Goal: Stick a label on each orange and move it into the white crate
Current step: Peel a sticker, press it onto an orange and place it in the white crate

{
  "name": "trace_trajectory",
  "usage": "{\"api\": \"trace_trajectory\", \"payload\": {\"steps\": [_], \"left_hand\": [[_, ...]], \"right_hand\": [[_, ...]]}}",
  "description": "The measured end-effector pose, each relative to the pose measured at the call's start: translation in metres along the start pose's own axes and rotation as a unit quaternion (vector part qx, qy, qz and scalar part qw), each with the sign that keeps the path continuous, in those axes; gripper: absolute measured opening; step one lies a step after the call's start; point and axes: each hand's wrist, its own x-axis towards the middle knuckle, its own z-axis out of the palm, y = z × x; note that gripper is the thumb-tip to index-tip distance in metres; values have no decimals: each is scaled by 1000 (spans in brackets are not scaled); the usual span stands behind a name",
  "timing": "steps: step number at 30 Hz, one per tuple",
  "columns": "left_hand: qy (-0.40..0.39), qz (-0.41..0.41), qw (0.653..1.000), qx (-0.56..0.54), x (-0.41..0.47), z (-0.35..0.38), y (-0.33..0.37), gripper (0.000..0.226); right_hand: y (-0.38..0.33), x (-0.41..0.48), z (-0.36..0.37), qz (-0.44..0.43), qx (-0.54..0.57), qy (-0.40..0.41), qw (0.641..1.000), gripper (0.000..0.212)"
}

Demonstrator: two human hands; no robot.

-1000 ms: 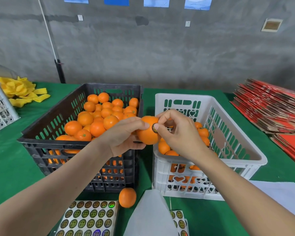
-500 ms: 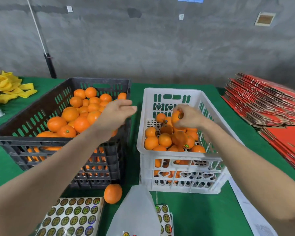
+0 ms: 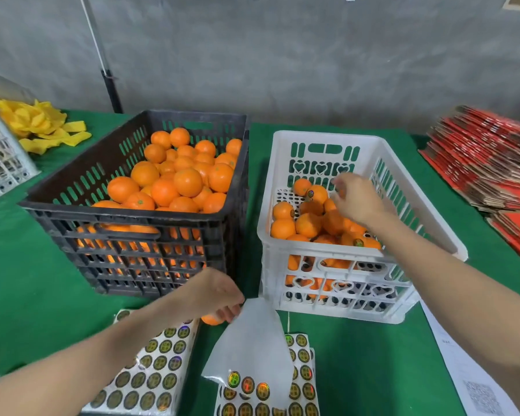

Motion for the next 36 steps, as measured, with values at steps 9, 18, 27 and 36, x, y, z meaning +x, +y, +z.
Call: {"api": "trace_trajectory", "payload": {"steps": [9, 18, 27, 36], "left_hand": [[48, -181, 977, 106, 34, 42, -78, 11], [50, -182, 979, -73, 18, 61, -79, 47], [42, -154, 951, -267, 4, 52, -48, 43], [58, -131, 929, -341, -1, 51, -41, 18]], "right_hand": [[-91, -173, 91, -56, -62, -430, 899, 55], [-86, -196, 121, 52, 96, -353, 929, 75], [-92, -198, 90, -100, 162, -183, 965, 20], [-108, -214, 86, -172, 121, -90, 973, 7]]}}
